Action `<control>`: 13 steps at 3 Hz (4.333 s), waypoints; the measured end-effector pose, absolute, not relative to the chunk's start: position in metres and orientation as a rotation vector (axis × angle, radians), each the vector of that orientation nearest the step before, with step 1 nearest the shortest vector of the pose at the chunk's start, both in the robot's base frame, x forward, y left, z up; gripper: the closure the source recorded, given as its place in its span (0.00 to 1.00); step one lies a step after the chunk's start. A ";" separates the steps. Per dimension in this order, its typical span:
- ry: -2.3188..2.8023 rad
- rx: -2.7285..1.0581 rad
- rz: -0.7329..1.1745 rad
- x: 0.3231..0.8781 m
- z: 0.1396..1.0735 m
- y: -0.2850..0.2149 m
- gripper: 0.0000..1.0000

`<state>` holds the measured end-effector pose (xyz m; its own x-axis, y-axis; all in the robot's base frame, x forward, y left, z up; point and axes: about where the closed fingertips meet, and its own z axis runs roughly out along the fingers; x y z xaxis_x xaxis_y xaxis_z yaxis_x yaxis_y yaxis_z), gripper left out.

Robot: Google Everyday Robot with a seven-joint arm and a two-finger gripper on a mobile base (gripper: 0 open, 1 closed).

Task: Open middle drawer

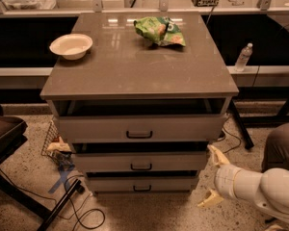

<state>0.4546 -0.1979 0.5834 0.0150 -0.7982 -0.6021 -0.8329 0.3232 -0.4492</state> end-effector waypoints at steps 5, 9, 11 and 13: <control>1.785 -1.571 0.111 0.505 0.498 -0.155 0.00; 1.873 -1.741 0.063 0.559 0.422 -0.140 0.00; 1.932 -1.825 -0.002 0.559 0.405 -0.145 0.49; 1.959 -1.811 -0.017 0.549 0.416 -0.156 0.95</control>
Offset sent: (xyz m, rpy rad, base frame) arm -0.0051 0.0182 -0.0345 0.0393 0.0288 0.0475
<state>0.5486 -0.1563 0.4156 -0.0195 -0.9450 -0.3266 -0.9390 0.1295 -0.3185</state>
